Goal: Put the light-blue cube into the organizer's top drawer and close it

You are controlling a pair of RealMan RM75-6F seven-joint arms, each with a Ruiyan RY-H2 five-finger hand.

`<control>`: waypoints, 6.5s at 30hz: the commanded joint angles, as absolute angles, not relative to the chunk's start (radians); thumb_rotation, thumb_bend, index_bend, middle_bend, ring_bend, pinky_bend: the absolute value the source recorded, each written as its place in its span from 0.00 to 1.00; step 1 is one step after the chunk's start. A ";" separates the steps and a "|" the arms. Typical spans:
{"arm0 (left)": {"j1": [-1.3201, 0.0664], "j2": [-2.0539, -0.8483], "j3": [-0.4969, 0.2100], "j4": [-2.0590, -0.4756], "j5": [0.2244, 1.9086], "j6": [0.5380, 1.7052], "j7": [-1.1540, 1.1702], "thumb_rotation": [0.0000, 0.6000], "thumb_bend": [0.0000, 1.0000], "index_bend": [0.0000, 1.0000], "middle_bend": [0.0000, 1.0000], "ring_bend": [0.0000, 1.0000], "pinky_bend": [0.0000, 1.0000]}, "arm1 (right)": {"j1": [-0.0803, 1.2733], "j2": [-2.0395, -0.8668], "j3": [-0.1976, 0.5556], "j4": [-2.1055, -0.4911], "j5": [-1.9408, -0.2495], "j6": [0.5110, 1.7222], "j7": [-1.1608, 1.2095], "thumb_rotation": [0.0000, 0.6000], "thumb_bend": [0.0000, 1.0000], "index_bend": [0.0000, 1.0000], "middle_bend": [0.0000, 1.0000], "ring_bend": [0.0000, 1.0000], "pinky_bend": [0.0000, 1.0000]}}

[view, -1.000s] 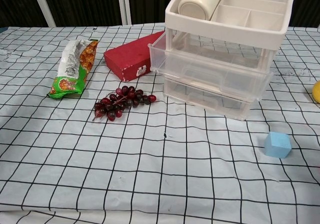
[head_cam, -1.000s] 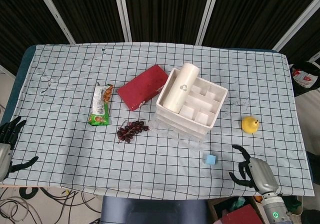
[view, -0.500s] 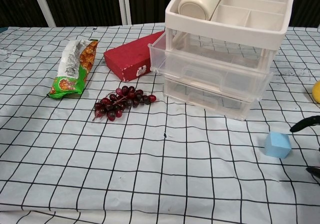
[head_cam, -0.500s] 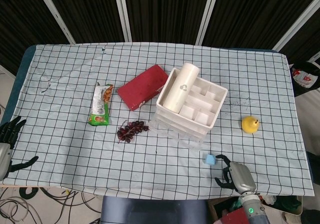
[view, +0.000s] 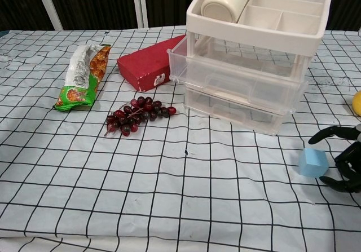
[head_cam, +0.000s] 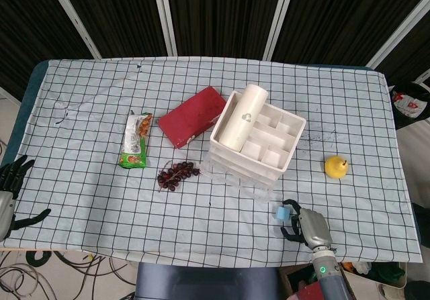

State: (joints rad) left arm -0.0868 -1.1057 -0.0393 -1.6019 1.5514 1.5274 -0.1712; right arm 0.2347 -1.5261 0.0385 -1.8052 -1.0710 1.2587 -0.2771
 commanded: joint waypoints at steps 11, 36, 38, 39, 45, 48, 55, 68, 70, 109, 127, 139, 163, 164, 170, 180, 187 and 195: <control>-0.087 -1.105 -0.039 -1.603 1.549 1.525 -0.174 1.00 0.02 0.00 0.00 0.00 0.00 | 0.233 -1.574 0.070 -1.735 -1.030 1.252 -0.264 1.00 0.44 0.67 0.83 0.90 0.89; -0.087 -1.112 -0.036 -1.607 1.553 1.527 -0.160 1.00 0.02 0.00 0.00 0.00 0.00 | 0.163 -1.163 0.040 -2.281 -1.388 1.360 -0.103 1.00 0.47 0.69 0.83 0.90 0.89; -0.087 -1.112 -0.036 -1.608 1.553 1.527 -0.161 1.00 0.02 0.00 0.00 0.00 0.00 | 0.171 -1.159 0.042 -2.309 -1.407 1.352 -0.115 1.00 0.47 0.69 0.83 0.90 0.89; -0.087 -1.112 -0.036 -1.608 1.552 1.527 -0.161 1.00 0.02 0.00 0.00 0.00 0.00 | 0.177 -1.163 0.046 -2.320 -1.414 1.349 -0.128 1.00 0.47 0.69 0.83 0.90 0.89; -0.087 -1.109 -0.037 -1.607 1.552 1.527 -0.168 1.00 0.02 0.00 0.00 0.00 0.00 | 0.219 -1.223 0.076 -2.346 -1.397 1.322 -0.200 1.00 0.47 0.69 0.83 0.90 0.89; -0.088 -1.108 -0.037 -1.607 1.552 1.525 -0.170 1.00 0.02 0.00 0.00 0.00 0.00 | 0.248 -1.271 0.100 -2.331 -1.370 1.309 -0.257 1.00 0.47 0.69 0.83 0.90 0.89; -0.087 -1.104 -0.035 -1.609 1.556 1.528 -0.177 1.00 0.02 0.00 0.00 0.00 0.00 | 0.328 -1.401 0.180 -2.281 -1.228 1.298 -0.387 1.00 0.47 0.69 0.83 0.90 0.89; -0.088 -1.103 -0.034 -1.610 1.555 1.523 -0.182 1.00 0.02 0.00 0.00 0.00 0.00 | 0.392 -1.514 0.258 -2.199 -1.089 1.357 -0.482 1.00 0.47 0.66 0.82 0.90 0.89; -0.088 -1.103 -0.033 -1.611 1.556 1.523 -0.180 1.00 0.02 0.00 0.00 0.00 0.00 | 0.397 -1.524 0.261 -2.188 -1.089 1.361 -0.479 1.00 0.47 0.65 0.82 0.90 0.89; -0.086 -1.106 -0.034 -1.613 1.555 1.529 -0.181 1.00 0.02 0.00 0.00 0.00 0.00 | 0.322 -1.439 0.062 -2.277 -1.287 1.352 -0.264 1.00 0.45 0.74 0.81 0.88 0.89; -0.087 -1.103 -0.036 -1.615 1.548 1.522 -0.187 1.00 0.02 0.00 0.00 0.00 0.00 | 0.344 -1.572 0.010 -2.152 -1.234 1.221 -0.234 1.00 0.47 0.75 0.81 0.88 0.89; -0.089 -1.101 -0.038 -1.615 1.540 1.515 -0.195 1.00 0.02 0.00 0.00 0.00 0.00 | 0.397 -1.719 0.097 -2.065 -1.113 1.189 -0.283 1.00 0.47 0.75 0.81 0.88 0.88; -0.091 -1.096 -0.041 -1.621 1.532 1.508 -0.201 1.00 0.02 0.00 0.00 0.00 0.00 | 0.501 -1.828 0.375 -1.872 -0.883 1.234 -0.311 1.00 0.47 0.75 0.80 0.87 0.88; -0.091 -1.097 -0.041 -1.621 1.532 1.509 -0.200 1.00 0.02 0.00 0.00 0.00 0.00 | 0.504 -1.830 0.382 -1.866 -0.876 1.235 -0.309 1.00 0.47 0.75 0.80 0.87 0.88; -0.090 -1.096 -0.041 -1.622 1.531 1.510 -0.201 1.00 0.02 0.00 0.00 0.00 0.00 | 0.522 -1.834 0.422 -1.827 -0.843 1.246 -0.307 1.00 0.47 0.75 0.80 0.87 0.88; -0.089 -1.096 -0.040 -1.624 1.532 1.510 -0.201 1.00 0.02 0.00 0.00 0.00 0.00 | 0.530 -1.808 0.449 -1.808 -0.790 1.261 -0.298 1.00 0.47 0.75 0.80 0.87 0.87; -0.088 -1.097 -0.041 -1.624 1.532 1.512 -0.202 1.00 0.02 0.00 0.00 0.00 0.00 | 0.533 -1.788 0.454 -1.794 -0.768 1.266 -0.293 1.00 0.47 0.75 0.80 0.87 0.87; -0.088 -1.096 -0.040 -1.625 1.534 1.513 -0.204 1.00 0.02 0.00 0.00 0.00 0.00 | 0.513 -1.744 0.433 -1.812 -0.756 1.270 -0.275 1.00 0.47 0.75 0.80 0.87 0.87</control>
